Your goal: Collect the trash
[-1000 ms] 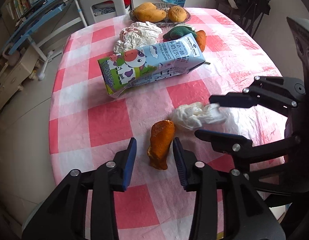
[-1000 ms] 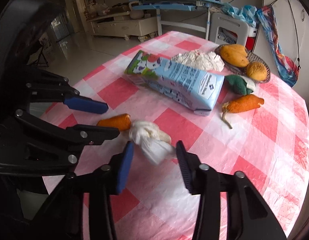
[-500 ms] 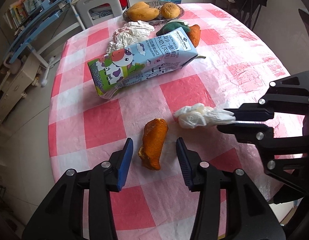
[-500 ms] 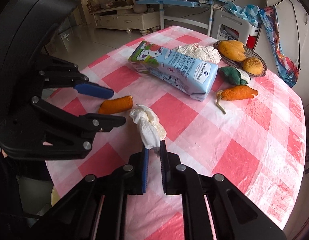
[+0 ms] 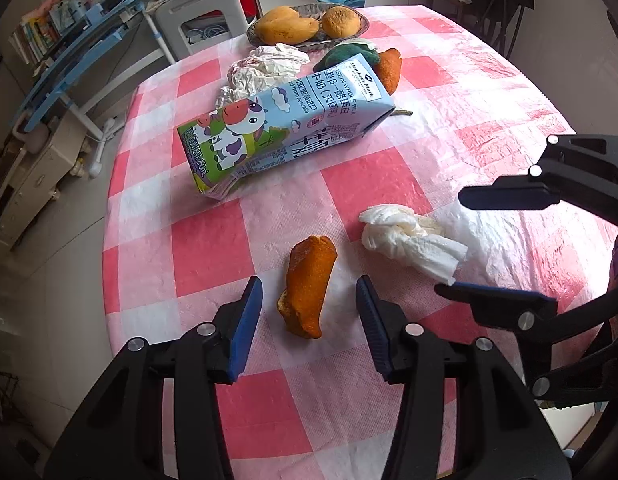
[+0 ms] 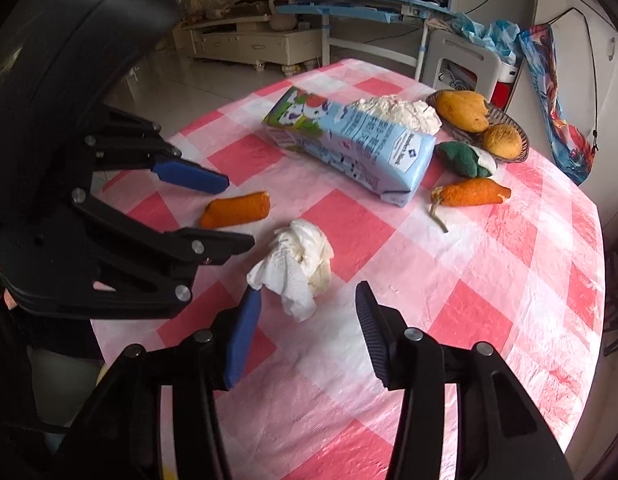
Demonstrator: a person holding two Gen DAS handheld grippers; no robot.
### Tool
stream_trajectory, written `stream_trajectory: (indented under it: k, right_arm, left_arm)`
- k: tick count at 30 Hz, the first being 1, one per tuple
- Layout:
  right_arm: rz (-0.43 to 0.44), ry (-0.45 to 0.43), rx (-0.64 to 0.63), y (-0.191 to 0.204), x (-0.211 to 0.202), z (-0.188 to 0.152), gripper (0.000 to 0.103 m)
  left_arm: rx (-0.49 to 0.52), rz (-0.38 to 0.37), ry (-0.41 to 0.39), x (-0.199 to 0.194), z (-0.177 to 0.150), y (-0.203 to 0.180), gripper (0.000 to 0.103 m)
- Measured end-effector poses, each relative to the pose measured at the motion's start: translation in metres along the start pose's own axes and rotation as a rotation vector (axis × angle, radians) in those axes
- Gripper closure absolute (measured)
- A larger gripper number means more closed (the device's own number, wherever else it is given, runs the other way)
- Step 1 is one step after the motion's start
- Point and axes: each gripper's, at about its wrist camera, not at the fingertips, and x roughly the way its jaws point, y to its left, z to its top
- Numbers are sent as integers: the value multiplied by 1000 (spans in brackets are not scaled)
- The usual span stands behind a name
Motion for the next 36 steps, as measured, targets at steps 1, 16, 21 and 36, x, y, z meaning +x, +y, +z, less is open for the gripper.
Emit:
stream_trajectory:
  k: [1, 16, 21, 36]
  right_arm:
    - [5, -2, 8, -2, 0, 1, 55]
    - [32, 26, 21, 0, 11, 1, 92]
    - [25, 18, 26, -2, 8, 0, 93]
    - [43, -3, 29, -3, -2, 2, 93]
  left_arm:
    - [1, 2, -1, 0, 0, 0, 56]
    - [27, -11, -30, -5, -1, -11, 82]
    - [0, -9, -67, -13, 1, -7, 83]
    - [-89, 1, -177, -36, 7, 8, 84]
